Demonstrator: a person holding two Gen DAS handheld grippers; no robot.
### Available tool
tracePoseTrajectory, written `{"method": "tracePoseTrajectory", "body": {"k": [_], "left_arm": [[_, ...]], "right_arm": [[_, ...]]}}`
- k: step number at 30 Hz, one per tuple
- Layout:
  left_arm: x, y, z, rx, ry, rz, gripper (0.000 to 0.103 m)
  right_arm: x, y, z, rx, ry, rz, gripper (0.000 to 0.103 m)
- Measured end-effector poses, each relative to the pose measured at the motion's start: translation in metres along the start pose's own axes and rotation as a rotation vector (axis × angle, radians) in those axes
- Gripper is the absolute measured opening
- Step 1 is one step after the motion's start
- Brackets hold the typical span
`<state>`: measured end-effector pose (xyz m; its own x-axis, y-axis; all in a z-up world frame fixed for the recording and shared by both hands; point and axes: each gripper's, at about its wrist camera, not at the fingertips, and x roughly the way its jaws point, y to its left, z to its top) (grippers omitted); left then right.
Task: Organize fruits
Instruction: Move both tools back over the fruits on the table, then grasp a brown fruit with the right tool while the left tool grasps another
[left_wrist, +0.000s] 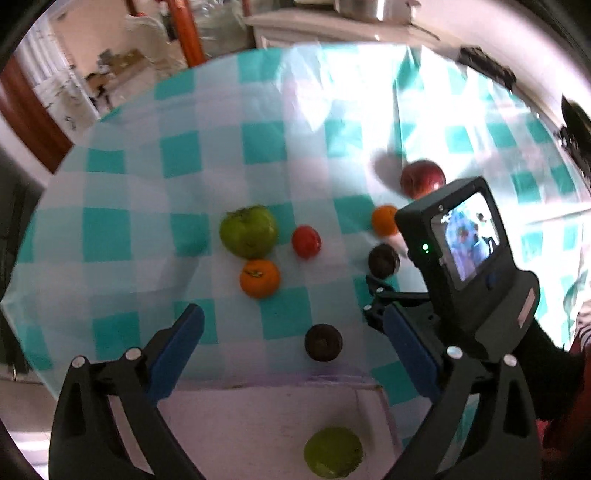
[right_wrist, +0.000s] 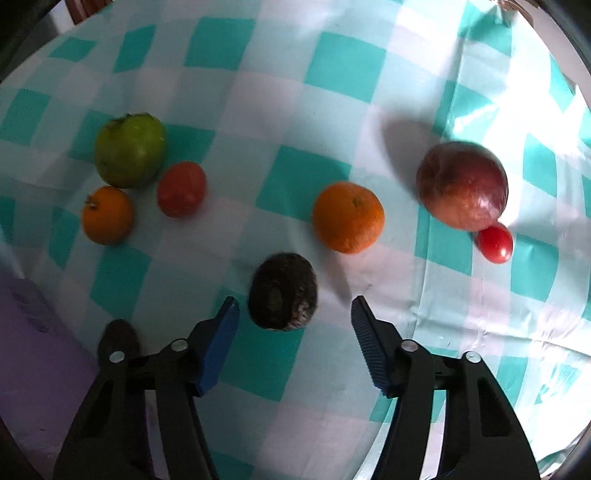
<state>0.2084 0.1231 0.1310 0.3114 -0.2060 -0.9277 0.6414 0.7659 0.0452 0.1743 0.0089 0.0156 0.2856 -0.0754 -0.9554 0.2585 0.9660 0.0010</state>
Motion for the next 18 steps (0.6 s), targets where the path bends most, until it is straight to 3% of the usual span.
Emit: {"method": "tracePoseTrajectory", "body": {"k": [5,7,10,14,18], "left_arm": [[0.03,0.001,0.008,0.037,0.095,-0.011,0.095],[0.041,0.002,0.012,0.027,0.148,-0.043,0.091],[0.064,0.002,0.015,0.013,0.274,-0.089,0.082],[0.093,-0.005,0.02,0.027,0.442,-0.074,0.065],[0.122,-0.022,0.026,0.086,0.636,-0.104,0.062]], "right_arm": [[0.0,0.008,0.0,-0.04,-0.027,0.019,0.057],[0.001,0.012,0.003,-0.055,-0.026,0.043,0.037],[-0.004,-0.001,-0.003,-0.01,-0.021,0.093,0.036],[-0.017,-0.032,-0.026,0.074,-0.022,0.1,0.036],[-0.032,-0.051,-0.049,0.083,-0.022,0.083,0.036]]}}
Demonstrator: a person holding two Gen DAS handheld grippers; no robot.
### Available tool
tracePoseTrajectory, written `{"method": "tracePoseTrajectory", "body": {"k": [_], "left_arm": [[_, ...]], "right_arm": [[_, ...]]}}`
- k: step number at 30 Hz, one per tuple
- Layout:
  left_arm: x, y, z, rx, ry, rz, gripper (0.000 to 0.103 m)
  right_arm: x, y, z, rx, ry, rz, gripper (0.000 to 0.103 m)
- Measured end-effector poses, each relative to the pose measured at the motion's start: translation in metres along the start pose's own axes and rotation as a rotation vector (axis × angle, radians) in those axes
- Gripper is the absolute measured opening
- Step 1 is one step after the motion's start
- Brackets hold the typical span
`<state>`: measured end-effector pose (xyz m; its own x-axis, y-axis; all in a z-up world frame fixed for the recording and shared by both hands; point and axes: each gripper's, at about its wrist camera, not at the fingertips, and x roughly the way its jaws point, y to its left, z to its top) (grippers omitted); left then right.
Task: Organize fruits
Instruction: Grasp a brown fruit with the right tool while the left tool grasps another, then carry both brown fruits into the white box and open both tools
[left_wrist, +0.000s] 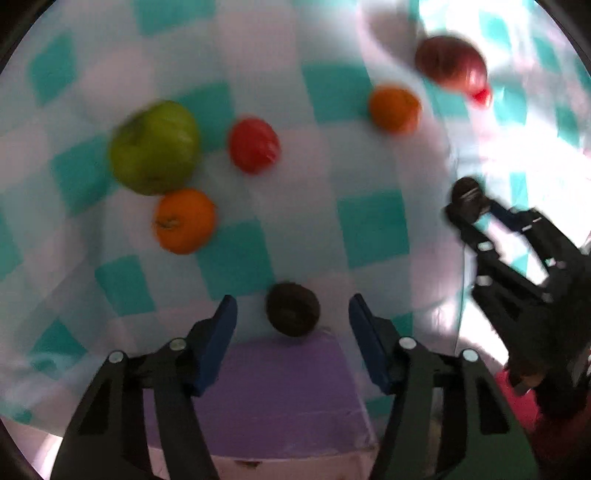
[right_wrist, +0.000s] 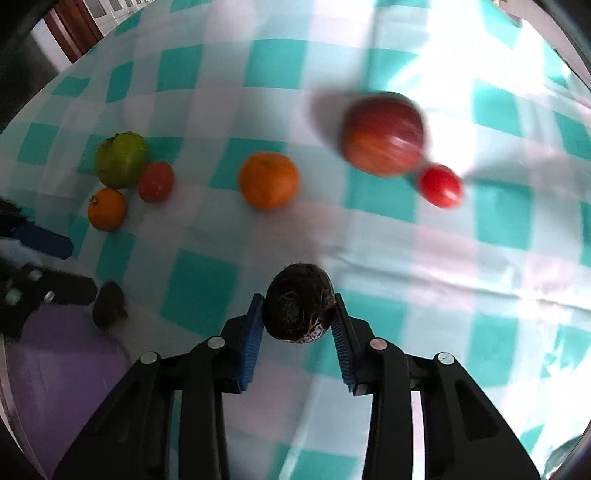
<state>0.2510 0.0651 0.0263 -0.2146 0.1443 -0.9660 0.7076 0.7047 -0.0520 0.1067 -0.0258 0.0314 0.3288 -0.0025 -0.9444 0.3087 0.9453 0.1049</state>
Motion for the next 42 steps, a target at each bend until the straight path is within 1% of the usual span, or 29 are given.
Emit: {"method": "tracePoseTrajectory", "body": {"k": [2,4,5,9,11,13,16,18,22,23,24,25,27,30,33,36,38,42], "left_arm": [[0.015,-0.01,0.006,0.06,0.091,0.065,0.062],[0.031,-0.015,0.007,0.089,0.168,0.118,0.063],[0.039,-0.016,0.007,0.092,0.194,0.131,0.062],[0.054,-0.016,0.004,0.078,0.227,0.144,0.06],[0.057,-0.015,0.001,0.079,0.215,0.155,0.059],[0.055,-0.014,0.0,0.088,0.198,0.175,0.054],[0.055,-0.012,-0.002,0.087,0.188,0.172,0.053],[0.057,-0.012,-0.003,0.088,0.193,0.185,0.048],[0.054,-0.008,-0.008,0.054,0.188,0.173,0.047],[0.054,-0.007,-0.009,0.053,0.183,0.169,0.046],[0.052,-0.007,-0.01,0.049,0.179,0.16,0.04],[0.051,-0.006,-0.012,0.034,0.175,0.146,0.039],[0.049,-0.007,-0.015,0.03,0.17,0.158,0.039],[0.043,-0.017,-0.019,0.043,0.169,0.207,0.038],[0.039,-0.025,-0.019,0.062,0.144,0.254,0.038],[0.031,-0.035,-0.023,0.065,0.124,0.258,0.038],[0.028,-0.043,-0.023,0.071,0.113,0.277,0.038],[0.015,-0.068,-0.024,0.064,0.073,0.286,0.038]], "right_arm": [[-0.009,-0.006,-0.009,-0.002,-0.007,-0.001,0.036],[-0.015,-0.009,-0.013,-0.005,-0.019,0.0,0.036],[-0.015,-0.018,-0.013,-0.002,-0.022,0.004,0.036],[-0.019,-0.034,-0.017,0.011,-0.034,0.011,0.036],[-0.026,-0.04,-0.022,0.002,-0.042,0.012,0.036],[-0.034,-0.046,-0.026,-0.009,-0.043,0.012,0.037],[-0.053,-0.052,-0.033,-0.024,-0.053,0.009,0.037],[-0.061,-0.057,-0.038,-0.018,-0.051,0.007,0.037],[-0.075,-0.069,-0.048,-0.004,-0.073,0.0,0.037],[-0.078,-0.073,-0.049,0.001,-0.076,0.001,0.037],[-0.081,-0.076,-0.05,0.005,-0.079,0.001,0.037],[-0.085,-0.081,-0.052,0.008,-0.084,0.002,0.037],[-0.091,-0.087,-0.054,0.013,-0.09,0.004,0.037],[-0.096,-0.097,-0.058,0.019,-0.095,0.008,0.037],[-0.097,-0.102,-0.058,0.017,-0.095,0.015,0.037],[-0.099,-0.107,-0.061,0.005,-0.101,0.028,0.037],[-0.101,-0.112,-0.063,-0.003,-0.106,0.035,0.037],[-0.101,-0.127,-0.07,0.0,-0.104,0.045,0.037]]}}
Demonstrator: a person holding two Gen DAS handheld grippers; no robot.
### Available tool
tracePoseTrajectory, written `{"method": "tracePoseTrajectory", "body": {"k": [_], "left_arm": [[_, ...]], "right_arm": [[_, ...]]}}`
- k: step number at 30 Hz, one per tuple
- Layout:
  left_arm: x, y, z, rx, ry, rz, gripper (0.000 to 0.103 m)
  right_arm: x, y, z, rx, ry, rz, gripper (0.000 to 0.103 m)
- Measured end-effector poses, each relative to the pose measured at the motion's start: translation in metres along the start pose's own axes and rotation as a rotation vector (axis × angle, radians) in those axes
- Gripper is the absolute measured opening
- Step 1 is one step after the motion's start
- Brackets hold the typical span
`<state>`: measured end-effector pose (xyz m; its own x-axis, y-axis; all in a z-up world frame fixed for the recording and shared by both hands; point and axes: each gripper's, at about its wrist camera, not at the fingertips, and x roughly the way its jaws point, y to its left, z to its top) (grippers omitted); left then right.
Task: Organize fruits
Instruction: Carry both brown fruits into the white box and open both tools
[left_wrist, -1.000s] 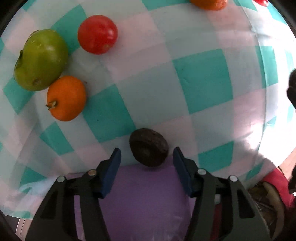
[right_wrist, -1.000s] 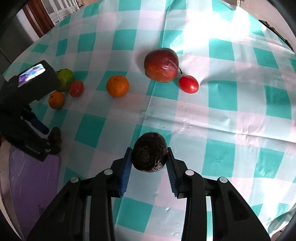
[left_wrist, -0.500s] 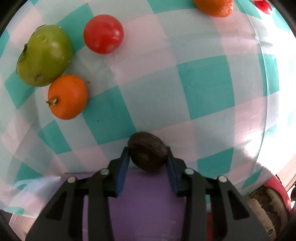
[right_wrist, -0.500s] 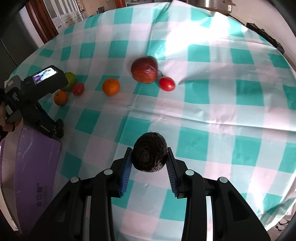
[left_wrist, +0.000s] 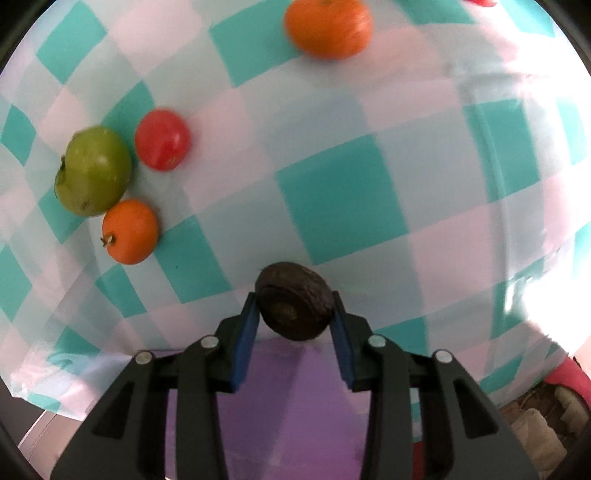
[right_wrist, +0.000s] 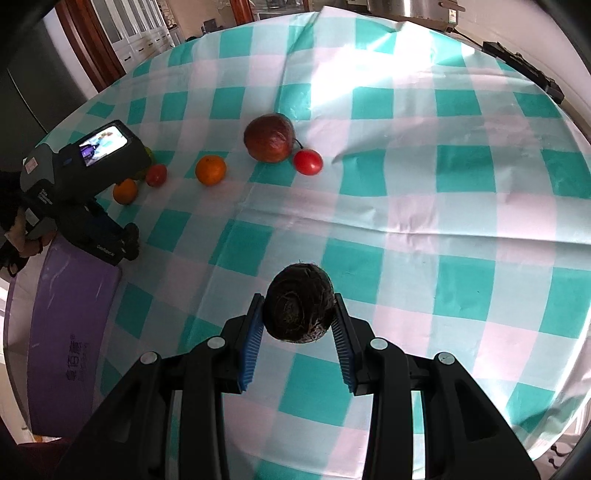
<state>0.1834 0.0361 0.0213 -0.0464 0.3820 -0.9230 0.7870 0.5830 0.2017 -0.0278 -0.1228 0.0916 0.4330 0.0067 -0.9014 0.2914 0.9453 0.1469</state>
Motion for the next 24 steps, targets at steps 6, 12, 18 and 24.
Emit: {"method": "tracePoseTrajectory", "body": {"k": [6,12,18,24], "left_arm": [[-0.042,-0.033,0.002,-0.097,-0.153,-0.058,0.038],[-0.069,-0.081,-0.019,-0.236,-0.358,-0.155,0.038],[-0.1,-0.121,-0.089,-0.373,-0.57,-0.243,0.038],[-0.101,-0.088,-0.15,-0.534,-0.717,-0.27,0.038]], "right_arm": [[0.001,-0.031,-0.013,-0.005,0.02,0.003,0.037],[0.002,-0.053,-0.022,-0.026,0.04,0.009,0.037],[0.003,-0.05,-0.022,-0.067,0.052,0.037,0.037],[-0.011,0.002,-0.007,-0.176,0.009,0.121,0.037]]}}
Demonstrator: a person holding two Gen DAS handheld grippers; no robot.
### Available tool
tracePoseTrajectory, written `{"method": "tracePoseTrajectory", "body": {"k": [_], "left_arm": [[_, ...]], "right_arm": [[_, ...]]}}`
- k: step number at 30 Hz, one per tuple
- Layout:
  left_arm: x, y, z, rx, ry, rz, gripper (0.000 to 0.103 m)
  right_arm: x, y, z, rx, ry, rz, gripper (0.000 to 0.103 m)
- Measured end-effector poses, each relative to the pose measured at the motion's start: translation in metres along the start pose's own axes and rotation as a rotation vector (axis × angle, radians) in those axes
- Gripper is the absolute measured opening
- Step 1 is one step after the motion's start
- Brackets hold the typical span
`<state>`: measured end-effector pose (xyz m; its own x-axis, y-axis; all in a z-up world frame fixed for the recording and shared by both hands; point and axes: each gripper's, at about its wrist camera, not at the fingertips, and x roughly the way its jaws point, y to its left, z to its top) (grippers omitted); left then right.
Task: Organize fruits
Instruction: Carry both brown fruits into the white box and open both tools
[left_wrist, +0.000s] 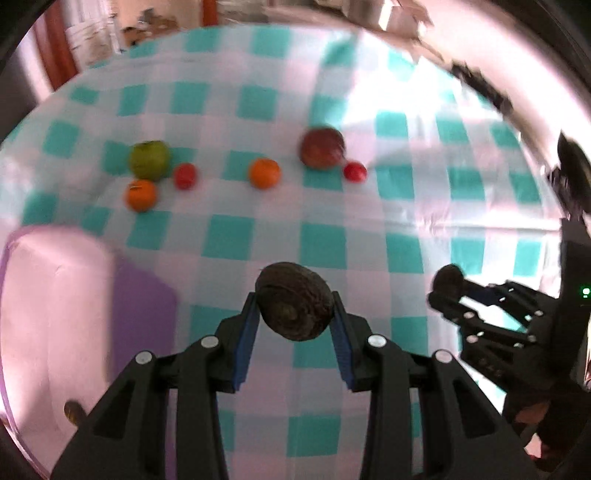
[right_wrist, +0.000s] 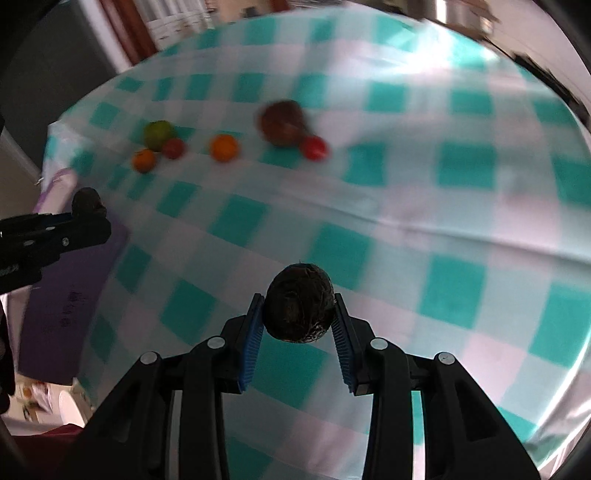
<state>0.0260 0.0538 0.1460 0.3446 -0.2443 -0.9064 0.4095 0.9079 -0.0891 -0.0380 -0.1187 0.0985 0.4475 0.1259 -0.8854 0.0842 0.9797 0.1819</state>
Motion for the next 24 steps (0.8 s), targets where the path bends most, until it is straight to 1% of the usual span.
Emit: {"method": "tracePoseTrajectory", "body": {"k": [1,3,6,9,10,12,14,17,18,20,21,22,24], "left_arm": [[0.002,0.016,-0.006,-0.019,-0.017,0.007,0.038],[-0.007,0.035,0.0,-0.072,-0.055,0.018,0.038],[-0.038,0.079,-0.015,-0.177,-0.122,0.064,0.038],[-0.056,0.117,-0.032,-0.254,-0.146,0.106,0.038],[-0.062,0.137,-0.042,-0.296,-0.141,0.134,0.038],[-0.065,0.161,-0.056,-0.348,-0.132,0.165,0.038],[-0.067,0.191,-0.072,-0.414,-0.112,0.196,0.038],[-0.065,0.227,-0.089,-0.476,-0.081,0.245,0.038],[-0.062,0.236,-0.093,-0.488,-0.068,0.259,0.038],[-0.056,0.256,-0.101,-0.511,-0.034,0.295,0.038],[-0.051,0.267,-0.105,-0.523,-0.006,0.312,0.038],[-0.048,0.274,-0.108,-0.532,0.012,0.316,0.038],[-0.039,0.291,-0.115,-0.555,0.056,0.336,0.038]], "right_arm": [[-0.003,0.016,0.005,-0.034,-0.011,0.026,0.037],[-0.007,0.048,0.013,-0.108,-0.025,0.068,0.037],[-0.012,0.098,0.026,-0.207,-0.035,0.137,0.037],[-0.017,0.147,0.037,-0.309,-0.044,0.197,0.037],[-0.019,0.169,0.041,-0.356,-0.049,0.226,0.037],[-0.021,0.207,0.044,-0.436,-0.053,0.279,0.037],[-0.02,0.235,0.046,-0.498,-0.049,0.319,0.037],[-0.012,0.28,0.045,-0.59,-0.021,0.374,0.037],[-0.007,0.291,0.044,-0.611,-0.007,0.38,0.037],[0.008,0.325,0.039,-0.692,0.037,0.392,0.037],[0.011,0.334,0.036,-0.716,0.049,0.395,0.037],[0.019,0.351,0.029,-0.757,0.076,0.394,0.037],[0.033,0.369,0.023,-0.803,0.124,0.387,0.037]]}}
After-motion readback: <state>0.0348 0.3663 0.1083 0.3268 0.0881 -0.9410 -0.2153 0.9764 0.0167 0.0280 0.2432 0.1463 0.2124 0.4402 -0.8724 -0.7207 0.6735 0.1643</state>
